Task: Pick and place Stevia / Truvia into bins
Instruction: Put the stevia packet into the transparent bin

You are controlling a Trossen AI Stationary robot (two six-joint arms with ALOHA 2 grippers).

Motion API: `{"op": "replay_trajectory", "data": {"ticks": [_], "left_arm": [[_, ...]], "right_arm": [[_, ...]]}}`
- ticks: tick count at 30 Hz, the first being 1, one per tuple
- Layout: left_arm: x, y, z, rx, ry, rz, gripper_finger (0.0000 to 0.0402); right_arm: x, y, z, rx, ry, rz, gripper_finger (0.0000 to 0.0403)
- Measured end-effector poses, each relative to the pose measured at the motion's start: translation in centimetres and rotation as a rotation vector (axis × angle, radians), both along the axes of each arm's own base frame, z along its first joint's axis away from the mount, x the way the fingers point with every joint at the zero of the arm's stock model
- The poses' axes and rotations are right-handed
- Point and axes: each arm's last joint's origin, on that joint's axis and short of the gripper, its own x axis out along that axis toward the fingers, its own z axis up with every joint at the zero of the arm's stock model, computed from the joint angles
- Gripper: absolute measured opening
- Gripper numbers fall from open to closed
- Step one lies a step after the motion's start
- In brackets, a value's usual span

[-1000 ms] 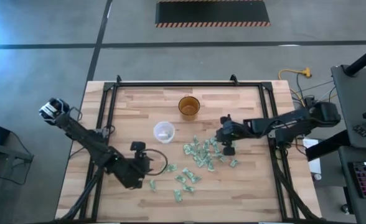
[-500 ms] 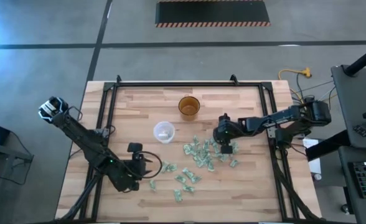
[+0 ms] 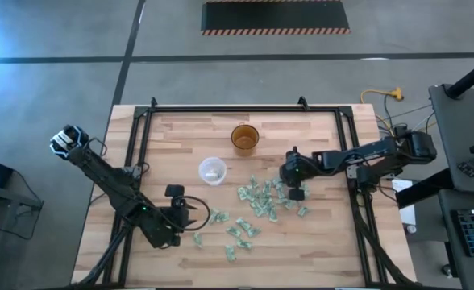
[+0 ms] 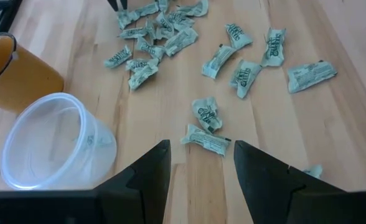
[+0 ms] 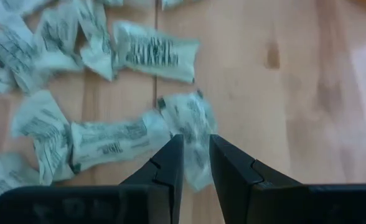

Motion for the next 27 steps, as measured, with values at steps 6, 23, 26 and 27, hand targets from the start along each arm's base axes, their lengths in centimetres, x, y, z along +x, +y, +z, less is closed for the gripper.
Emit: {"op": "replay_trajectory", "data": {"ticks": [6, 23, 26, 27], "left_arm": [[0.0, 0.0, 0.0, 0.0, 0.0, 0.0, 0.016], [0.0, 0.0, 0.0, -0.001, -0.001, 0.0, 0.016], [0.0, 0.0, 0.0, -0.001, -0.001, 0.0, 0.016], [0.0, 0.0, 0.0, -0.001, -0.001, 0.0, 0.016]], "right_arm": [[0.0, -0.6, -0.4, 0.005, 0.02, -0.031, 0.0068], [-0.6, -1.3, -1.1, 0.003, 0.04, -0.102, 0.0117], [-0.7, -1.3, -1.1, -0.016, 0.043, -0.101, 0.0108], [-0.7, -1.3, -1.1, -0.02, 0.044, -0.093, 0.0101]]}}
